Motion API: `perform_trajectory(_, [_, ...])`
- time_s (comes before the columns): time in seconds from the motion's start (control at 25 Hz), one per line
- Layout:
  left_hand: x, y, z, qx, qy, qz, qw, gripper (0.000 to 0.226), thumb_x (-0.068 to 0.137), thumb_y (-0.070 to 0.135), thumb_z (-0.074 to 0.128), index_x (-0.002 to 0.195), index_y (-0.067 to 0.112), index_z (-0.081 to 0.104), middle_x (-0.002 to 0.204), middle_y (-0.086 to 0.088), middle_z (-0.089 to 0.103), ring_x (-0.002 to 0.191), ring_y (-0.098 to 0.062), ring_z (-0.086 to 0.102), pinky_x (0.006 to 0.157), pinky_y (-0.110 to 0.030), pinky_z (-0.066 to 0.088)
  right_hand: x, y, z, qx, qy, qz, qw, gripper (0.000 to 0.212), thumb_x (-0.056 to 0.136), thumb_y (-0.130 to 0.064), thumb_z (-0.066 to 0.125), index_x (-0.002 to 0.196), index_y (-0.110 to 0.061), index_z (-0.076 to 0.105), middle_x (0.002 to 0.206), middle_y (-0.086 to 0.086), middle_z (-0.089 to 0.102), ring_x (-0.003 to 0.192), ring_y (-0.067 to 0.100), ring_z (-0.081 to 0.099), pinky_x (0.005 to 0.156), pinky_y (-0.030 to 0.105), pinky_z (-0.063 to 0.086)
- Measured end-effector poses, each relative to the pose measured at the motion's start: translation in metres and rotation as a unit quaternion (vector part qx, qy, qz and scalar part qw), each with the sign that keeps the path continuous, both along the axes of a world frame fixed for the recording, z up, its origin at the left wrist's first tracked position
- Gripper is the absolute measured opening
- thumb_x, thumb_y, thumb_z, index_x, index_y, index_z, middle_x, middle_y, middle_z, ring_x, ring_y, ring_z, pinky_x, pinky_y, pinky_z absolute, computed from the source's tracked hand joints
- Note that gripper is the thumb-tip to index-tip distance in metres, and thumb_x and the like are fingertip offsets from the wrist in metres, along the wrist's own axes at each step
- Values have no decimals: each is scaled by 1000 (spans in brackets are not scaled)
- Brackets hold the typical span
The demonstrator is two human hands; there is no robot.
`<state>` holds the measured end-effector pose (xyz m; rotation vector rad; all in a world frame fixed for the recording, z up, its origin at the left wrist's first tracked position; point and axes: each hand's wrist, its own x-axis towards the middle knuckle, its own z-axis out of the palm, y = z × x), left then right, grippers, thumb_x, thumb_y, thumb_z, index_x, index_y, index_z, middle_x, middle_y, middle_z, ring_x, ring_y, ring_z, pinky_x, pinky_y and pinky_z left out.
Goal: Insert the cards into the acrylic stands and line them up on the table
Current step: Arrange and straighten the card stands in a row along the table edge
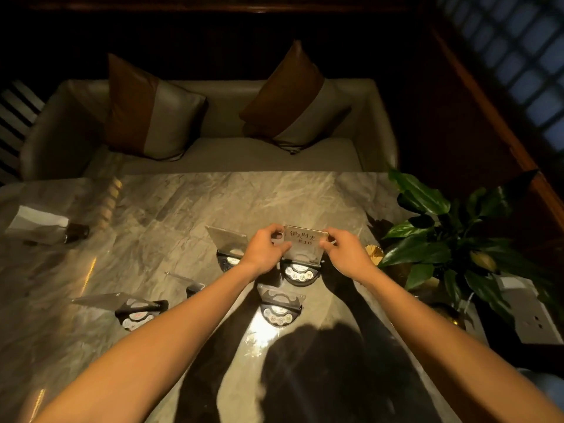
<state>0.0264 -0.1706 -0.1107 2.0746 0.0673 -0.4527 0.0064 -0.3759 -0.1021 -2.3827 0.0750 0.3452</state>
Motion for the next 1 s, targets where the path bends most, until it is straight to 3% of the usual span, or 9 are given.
perform_trajectory(0.2, [40, -30, 20, -36, -74, -11, 997, 16, 90, 18, 68, 106, 18, 67, 105, 7, 70, 97, -9, 65, 67, -10, 51, 43, -39, 55, 54, -18, -16, 998, 11, 98, -18, 61, 98, -12, 71, 92, 1, 75, 85, 19, 72, 76, 43, 62])
perform_trajectory(0.36, [92, -86, 46, -49, -119, 8, 992, 13, 89, 21, 68, 102, 22, 67, 101, 12, 70, 93, -3, 64, 71, -20, 55, 94, -91, 89, 51, -39, -43, 997, 9, 98, -17, 62, 102, -18, 69, 99, -2, 74, 90, 14, 72, 78, 36, 63])
perform_trajectory(0.52, [148, -157, 53, -63, -129, 10, 990, 6, 88, 22, 71, 88, 20, 65, 88, 8, 71, 80, -4, 66, 62, -19, 54, 150, -163, 99, 37, -39, -49, 997, 10, 99, -13, 61, 105, -15, 68, 105, 1, 72, 90, 17, 71, 75, 33, 64])
perform_trajectory(0.64, [191, -214, 38, -83, -115, 5, 990, 7, 86, 19, 73, 87, 16, 67, 86, 2, 71, 79, -9, 66, 64, -24, 54, 192, -226, 93, 21, -28, -43, 998, 13, 98, -10, 61, 107, -7, 69, 107, 6, 72, 90, 17, 72, 68, 28, 63])
perform_trajectory(0.8, [235, -278, 6, -98, -84, -5, 992, 16, 86, 12, 72, 77, 19, 61, 95, -5, 71, 92, -18, 67, 79, -36, 59, 233, -284, 63, -2, -20, -59, 998, 13, 99, -13, 59, 108, -9, 68, 111, 7, 71, 98, 22, 71, 79, 44, 63])
perform_trajectory(1.0, [265, -322, -36, -82, -58, 9, 995, 11, 86, 7, 71, 82, 12, 62, 77, 1, 60, 80, -15, 60, 72, -27, 54, 258, -317, 16, -23, -22, -72, 997, 13, 101, -15, 56, 109, -14, 67, 116, 6, 70, 105, 22, 67, 80, 33, 62])
